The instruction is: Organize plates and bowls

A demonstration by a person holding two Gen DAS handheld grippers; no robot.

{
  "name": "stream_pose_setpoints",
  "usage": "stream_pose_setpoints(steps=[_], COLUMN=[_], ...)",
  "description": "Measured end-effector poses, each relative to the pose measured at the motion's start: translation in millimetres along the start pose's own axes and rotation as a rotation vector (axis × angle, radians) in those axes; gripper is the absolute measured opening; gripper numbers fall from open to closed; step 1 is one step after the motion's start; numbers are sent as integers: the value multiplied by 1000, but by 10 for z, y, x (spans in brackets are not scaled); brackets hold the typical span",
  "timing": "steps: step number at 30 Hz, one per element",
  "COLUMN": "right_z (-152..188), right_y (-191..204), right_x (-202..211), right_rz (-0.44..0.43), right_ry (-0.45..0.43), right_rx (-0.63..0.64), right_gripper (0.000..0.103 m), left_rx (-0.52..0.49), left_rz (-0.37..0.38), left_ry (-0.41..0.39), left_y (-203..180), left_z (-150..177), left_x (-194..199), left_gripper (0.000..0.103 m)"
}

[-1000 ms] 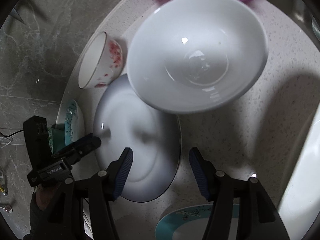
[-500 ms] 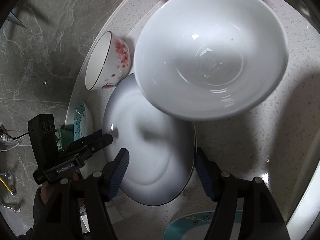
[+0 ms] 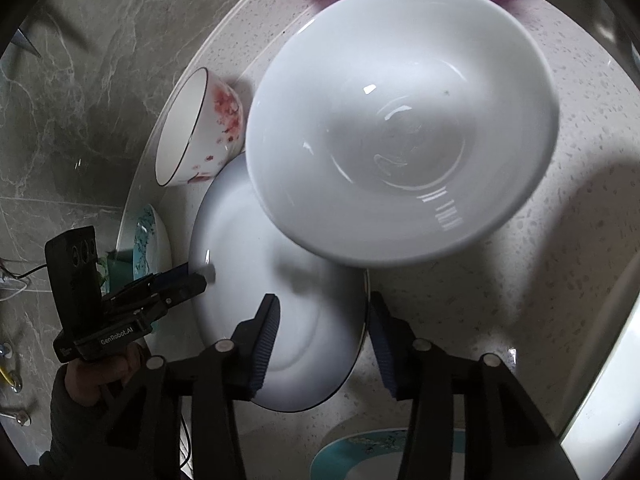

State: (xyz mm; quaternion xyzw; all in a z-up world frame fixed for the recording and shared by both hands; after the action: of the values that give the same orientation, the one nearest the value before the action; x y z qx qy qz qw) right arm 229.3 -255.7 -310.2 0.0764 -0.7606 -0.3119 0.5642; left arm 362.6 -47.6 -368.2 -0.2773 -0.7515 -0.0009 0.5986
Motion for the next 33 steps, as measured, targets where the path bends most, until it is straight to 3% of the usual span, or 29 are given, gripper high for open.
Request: stream_pose_setpoints(steps=[5, 8, 10, 12, 17, 19, 33], right_z=[17, 29, 31, 37, 37, 34, -19], right_y=[32, -19, -70, -125, -169, -181, -109], right_x=[-9, 9, 24, 59, 89, 101, 159], right_rz=[18, 33, 40, 40, 14, 13, 30], right_ry=[19, 22, 17, 11, -9, -15, -47], right_rx=[29, 26, 17, 16, 1, 0, 11], right_gripper=[49, 36, 24, 21, 20, 19, 18], left_rx=[26, 53, 55, 76, 114, 107, 112], left_rz=[14, 40, 33, 26, 67, 68, 69], left_ry=[5, 6, 11, 23, 46, 49, 33], left_y=[35, 88, 116, 166, 247, 267, 292], left_z=[-23, -41, -38, -44, -24, 0, 178], left_x=[4, 14, 17, 22, 38, 46, 119], left_gripper=[44, 43, 35, 30, 27, 18, 18])
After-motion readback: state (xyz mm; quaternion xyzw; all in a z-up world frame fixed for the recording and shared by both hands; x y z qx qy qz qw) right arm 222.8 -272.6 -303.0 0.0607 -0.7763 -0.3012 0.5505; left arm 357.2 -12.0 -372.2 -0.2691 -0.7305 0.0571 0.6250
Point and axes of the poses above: each gripper's, at about its wrist camera, not at the fingertips, and x roughly against the way its jaws point, y to its left, z to its underside, the point moved 7 cm from there along -x, roughly the way its jaws point, and after that the axes turned 7 degrees about -y, right-handed, at the moved point
